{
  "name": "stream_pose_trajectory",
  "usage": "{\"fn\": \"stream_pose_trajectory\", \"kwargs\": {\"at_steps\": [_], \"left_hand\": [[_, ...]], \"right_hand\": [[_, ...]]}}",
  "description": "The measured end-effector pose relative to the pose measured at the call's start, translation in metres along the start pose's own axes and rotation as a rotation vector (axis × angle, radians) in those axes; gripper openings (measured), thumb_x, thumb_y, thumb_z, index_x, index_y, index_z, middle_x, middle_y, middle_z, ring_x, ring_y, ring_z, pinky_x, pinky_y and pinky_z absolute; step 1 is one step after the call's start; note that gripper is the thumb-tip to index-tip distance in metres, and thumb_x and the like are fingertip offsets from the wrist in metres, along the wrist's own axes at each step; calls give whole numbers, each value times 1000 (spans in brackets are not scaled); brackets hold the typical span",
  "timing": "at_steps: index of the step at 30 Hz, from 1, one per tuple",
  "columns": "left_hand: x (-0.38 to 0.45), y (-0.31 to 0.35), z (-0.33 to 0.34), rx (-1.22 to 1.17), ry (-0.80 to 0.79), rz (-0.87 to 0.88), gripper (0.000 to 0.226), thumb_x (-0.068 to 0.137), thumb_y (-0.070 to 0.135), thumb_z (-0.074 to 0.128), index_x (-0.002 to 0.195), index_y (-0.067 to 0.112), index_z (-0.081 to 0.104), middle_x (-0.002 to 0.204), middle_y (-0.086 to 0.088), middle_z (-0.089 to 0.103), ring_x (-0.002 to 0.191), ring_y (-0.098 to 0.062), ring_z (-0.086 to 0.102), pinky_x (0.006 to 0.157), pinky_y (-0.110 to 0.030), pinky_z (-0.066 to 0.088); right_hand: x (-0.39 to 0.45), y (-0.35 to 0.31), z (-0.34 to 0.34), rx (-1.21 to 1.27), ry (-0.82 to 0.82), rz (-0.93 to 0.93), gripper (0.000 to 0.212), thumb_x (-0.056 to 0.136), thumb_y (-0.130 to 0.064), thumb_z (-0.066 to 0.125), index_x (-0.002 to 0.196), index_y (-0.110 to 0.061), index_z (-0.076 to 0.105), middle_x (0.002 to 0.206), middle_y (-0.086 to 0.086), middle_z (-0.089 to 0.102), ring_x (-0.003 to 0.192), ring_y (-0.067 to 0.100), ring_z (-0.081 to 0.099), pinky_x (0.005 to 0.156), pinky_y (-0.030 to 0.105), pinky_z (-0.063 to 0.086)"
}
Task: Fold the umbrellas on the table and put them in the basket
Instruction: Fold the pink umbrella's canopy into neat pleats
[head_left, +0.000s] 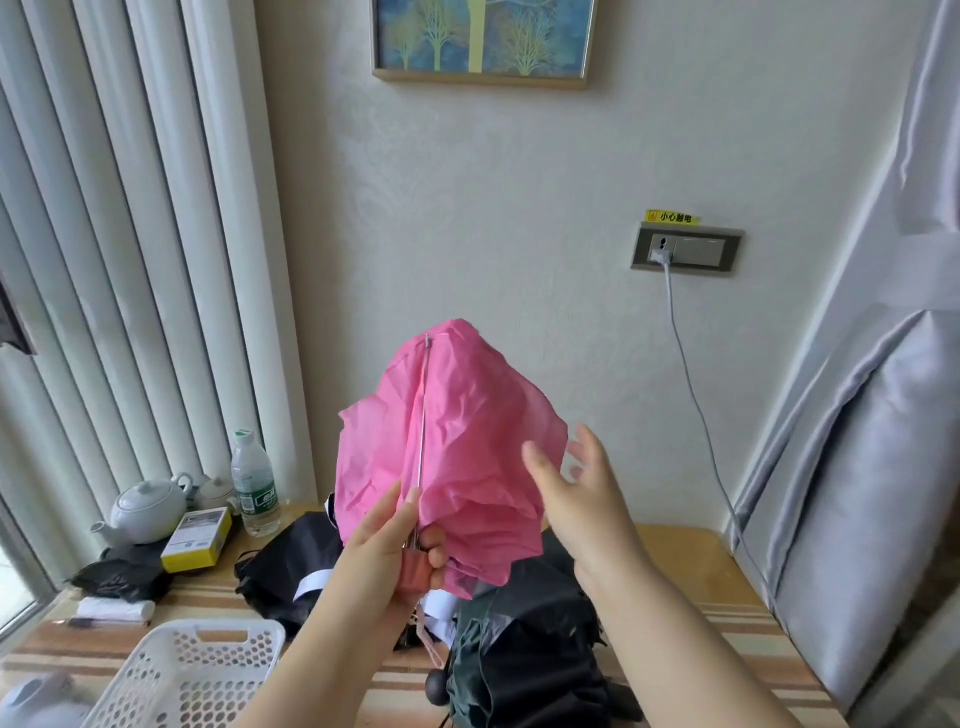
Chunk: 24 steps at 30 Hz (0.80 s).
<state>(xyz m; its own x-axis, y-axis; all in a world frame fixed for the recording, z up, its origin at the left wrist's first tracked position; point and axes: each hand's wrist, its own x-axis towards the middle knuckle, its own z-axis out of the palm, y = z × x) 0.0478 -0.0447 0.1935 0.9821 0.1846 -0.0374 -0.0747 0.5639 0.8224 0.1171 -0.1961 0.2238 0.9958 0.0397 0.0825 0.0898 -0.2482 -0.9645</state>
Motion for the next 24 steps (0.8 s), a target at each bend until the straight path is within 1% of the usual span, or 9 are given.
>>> {"fn": "stream_pose_trajectory", "kwargs": {"at_steps": [2,4,7,10,12,14,19,21,24], "left_hand": [[-1,-2,-6,-24,7,3,9,85,21,53,82,13,55,58,-5,37,41,-13,42,35,-21,39],[-1,-5,-10,-31,26,8,6,86,22,53,88,17,55,57,-4,37,41,-13,41,36,-20,38],[-2,-4,-12,-33,1,13,27,73,31,67,96,22,56,55,-2,39,41,-12,40,38,-19,36],[-4,2,-11,-29,-80,39,59,37,42,95,86,23,67,54,-3,42,40,-13,42,37,-19,37],[-4,5,-14,-3,-128,67,63,33,44,95,86,22,69,55,-4,43,42,-14,43,38,-20,38],[-4,9,-16,36,-149,84,64,41,45,93,93,19,66,58,-6,43,44,-16,43,41,-22,40],[-3,17,-17,120,-139,152,74,53,46,88,120,26,63,58,-4,47,48,-16,45,44,-23,40],[-1,20,-19,162,-110,173,54,72,33,78,123,28,61,57,-4,50,48,-15,47,45,-24,40],[3,22,-24,197,-44,197,52,80,19,72,129,28,56,59,-3,53,49,-13,49,44,-23,42]], "right_hand": [[-1,7,-9,19,70,104,71,89,-48,60,148,-22,28,143,-1,37,111,14,46,88,30,38],[1,10,-9,54,24,163,70,87,-53,59,144,-21,33,127,-2,49,107,15,50,87,31,40],[7,17,-1,66,-31,232,84,73,-73,59,138,-22,41,113,-6,56,111,21,58,98,41,48],[11,20,5,122,-159,311,95,56,-85,58,128,-23,51,117,0,65,100,20,67,78,36,58],[10,18,8,121,-233,321,80,66,-79,54,122,-22,56,111,0,69,96,17,68,70,29,56],[9,16,9,128,-235,259,59,79,-69,55,113,-21,61,103,1,72,93,18,69,75,32,56],[9,-3,2,328,-68,13,15,85,-28,71,83,-13,70,80,5,74,80,23,71,73,40,56],[7,-10,-7,393,-86,-22,9,84,-16,71,78,-10,69,76,9,74,75,26,71,71,42,57],[4,-19,-23,477,-125,-103,9,71,-9,74,75,-8,66,65,3,69,63,18,67,58,27,55]]}}
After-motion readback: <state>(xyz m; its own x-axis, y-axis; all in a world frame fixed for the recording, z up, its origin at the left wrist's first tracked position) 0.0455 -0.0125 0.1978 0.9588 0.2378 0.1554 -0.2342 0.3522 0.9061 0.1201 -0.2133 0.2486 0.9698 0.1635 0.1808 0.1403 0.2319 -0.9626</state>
